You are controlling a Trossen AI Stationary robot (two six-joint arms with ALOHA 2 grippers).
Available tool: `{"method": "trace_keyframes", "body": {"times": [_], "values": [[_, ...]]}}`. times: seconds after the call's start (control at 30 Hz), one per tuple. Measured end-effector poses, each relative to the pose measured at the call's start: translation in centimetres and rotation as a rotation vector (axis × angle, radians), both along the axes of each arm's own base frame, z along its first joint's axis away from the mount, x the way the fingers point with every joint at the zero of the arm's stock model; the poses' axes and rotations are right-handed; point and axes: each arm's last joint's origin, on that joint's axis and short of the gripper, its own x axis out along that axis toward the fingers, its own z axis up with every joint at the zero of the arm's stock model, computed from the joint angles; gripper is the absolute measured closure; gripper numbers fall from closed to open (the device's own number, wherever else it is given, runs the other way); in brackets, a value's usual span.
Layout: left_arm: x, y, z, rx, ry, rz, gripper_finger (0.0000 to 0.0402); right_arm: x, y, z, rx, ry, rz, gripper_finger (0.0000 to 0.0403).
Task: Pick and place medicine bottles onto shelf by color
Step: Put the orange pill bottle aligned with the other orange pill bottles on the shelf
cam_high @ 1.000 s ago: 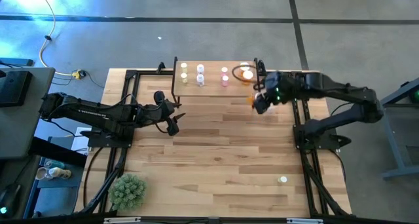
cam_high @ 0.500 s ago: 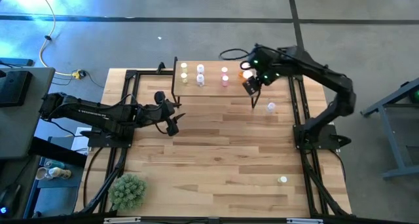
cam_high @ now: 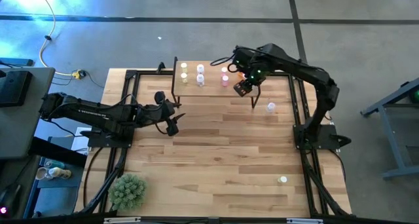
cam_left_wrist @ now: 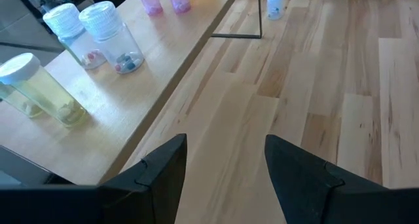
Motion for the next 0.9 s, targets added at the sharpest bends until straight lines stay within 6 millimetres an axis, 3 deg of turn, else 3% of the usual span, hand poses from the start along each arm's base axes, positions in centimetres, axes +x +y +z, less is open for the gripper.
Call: {"method": "trace_keyframes", "body": {"times": [0.47,0.9], "values": [[0.0,0.0,0.0,0.032,0.025,-0.021,0.0204,-0.2,-1.8,-1.0,0.017,0.035,-0.054,0.0204],[0.0,0.0,0.0,0.028,0.025,-0.026,0.0204,0.7,-2.2,-2.3,0.037,0.065,-0.049,0.0204]]}}
